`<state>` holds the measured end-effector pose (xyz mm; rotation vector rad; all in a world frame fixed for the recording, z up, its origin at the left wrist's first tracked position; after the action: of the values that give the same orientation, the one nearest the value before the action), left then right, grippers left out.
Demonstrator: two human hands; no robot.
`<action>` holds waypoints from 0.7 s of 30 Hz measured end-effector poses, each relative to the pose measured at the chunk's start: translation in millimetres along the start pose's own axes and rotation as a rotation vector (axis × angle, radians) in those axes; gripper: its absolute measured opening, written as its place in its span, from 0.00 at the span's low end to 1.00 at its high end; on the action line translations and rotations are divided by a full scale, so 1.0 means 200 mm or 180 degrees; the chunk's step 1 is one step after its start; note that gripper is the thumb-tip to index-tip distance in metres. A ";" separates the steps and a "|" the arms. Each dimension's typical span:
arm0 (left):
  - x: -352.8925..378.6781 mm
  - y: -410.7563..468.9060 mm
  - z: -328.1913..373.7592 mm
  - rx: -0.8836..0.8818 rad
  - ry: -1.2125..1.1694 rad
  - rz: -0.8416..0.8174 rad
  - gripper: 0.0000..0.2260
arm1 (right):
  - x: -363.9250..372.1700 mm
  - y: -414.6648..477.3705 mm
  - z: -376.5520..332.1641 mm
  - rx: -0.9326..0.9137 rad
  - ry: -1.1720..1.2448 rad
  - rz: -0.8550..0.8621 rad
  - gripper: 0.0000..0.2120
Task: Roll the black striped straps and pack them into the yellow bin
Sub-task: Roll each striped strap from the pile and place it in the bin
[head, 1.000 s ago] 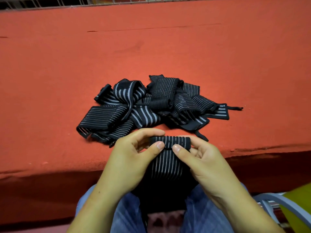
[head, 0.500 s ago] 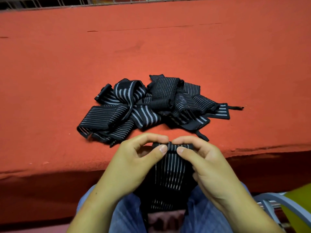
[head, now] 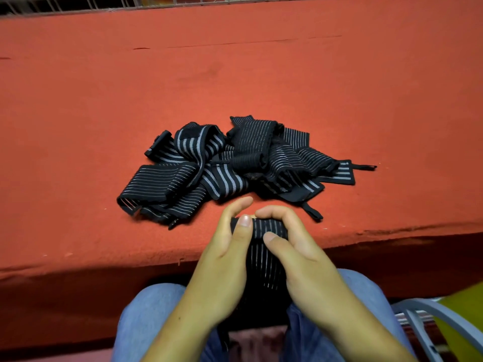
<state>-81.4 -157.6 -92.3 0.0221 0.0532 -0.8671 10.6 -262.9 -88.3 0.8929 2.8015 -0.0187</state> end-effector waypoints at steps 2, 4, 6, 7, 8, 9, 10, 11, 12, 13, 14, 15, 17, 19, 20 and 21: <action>-0.01 0.00 -0.01 -0.0038 0.0025 -0.0150 0.18 | 0.00 0.00 0.00 -0.0111 -0.0137 0.0085 0.13; -0.02 0.00 -0.01 -0.0033 0.0083 -0.0320 0.20 | -0.02 0.00 0.00 -0.0106 -0.0230 0.0209 0.18; -0.04 0.01 0.01 0.0104 0.0117 -0.0348 0.17 | -0.04 0.00 0.01 -0.0042 -0.0213 0.0283 0.20; -0.05 0.02 0.03 0.0210 0.0126 -0.0326 0.14 | -0.04 0.00 0.02 -0.0023 -0.0189 0.0309 0.19; -0.06 0.02 0.04 0.0306 0.0138 -0.0295 0.11 | -0.05 0.01 0.03 -0.0008 -0.0118 0.0324 0.17; -0.07 0.02 0.06 0.0388 0.0137 -0.0272 0.10 | -0.05 0.02 0.03 0.0028 0.0032 0.0321 0.15; -0.07 0.02 0.07 0.0459 0.0146 -0.0224 0.10 | -0.06 0.02 0.04 0.0106 0.0248 0.0277 0.13; -0.08 0.03 0.07 0.0515 0.0144 -0.0164 0.10 | -0.06 0.02 0.04 0.0188 0.0438 0.0196 0.12; -0.09 0.03 0.07 0.0559 0.0142 -0.0106 0.11 | -0.06 0.02 0.03 0.0233 0.0570 0.0117 0.10; -0.09 0.03 0.07 0.0601 0.0148 -0.0072 0.10 | -0.06 0.02 0.03 0.0248 0.0639 0.0067 0.09; -0.10 0.04 0.07 0.0645 0.0189 -0.0055 0.10 | -0.06 0.02 0.03 0.0245 0.0691 0.0053 0.09; -0.10 0.04 0.06 0.0684 0.0248 -0.0061 0.10 | -0.06 0.02 0.04 0.0254 0.0732 0.0074 0.09; -0.10 0.05 0.06 0.0761 0.0343 -0.0074 0.10 | -0.06 0.02 0.04 0.0240 0.0728 0.0139 0.07; -0.10 0.05 0.06 0.0896 0.0417 -0.0133 0.12 | -0.06 0.02 0.05 0.0136 0.0452 0.0210 0.08; -0.10 0.05 0.06 0.0961 0.0458 -0.0167 0.14 | -0.06 0.01 0.05 0.0081 0.0325 0.0222 0.09; -0.10 0.05 0.06 0.0992 0.0473 -0.0196 0.14 | -0.06 0.02 0.05 0.0063 0.0254 0.0233 0.08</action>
<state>-86.9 -136.9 -79.0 0.3784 0.0576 -0.9276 24.1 -268.2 -96.0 1.0222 2.8438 0.0001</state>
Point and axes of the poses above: each hand's wrist, its own y-axis towards the middle knuckle, its own x-axis out of the palm, z = x × y, the point moved 2 cm from there along y, towards the middle knuckle, and after that the axes turned 9 degrees about -y, right-handed, at the moved point
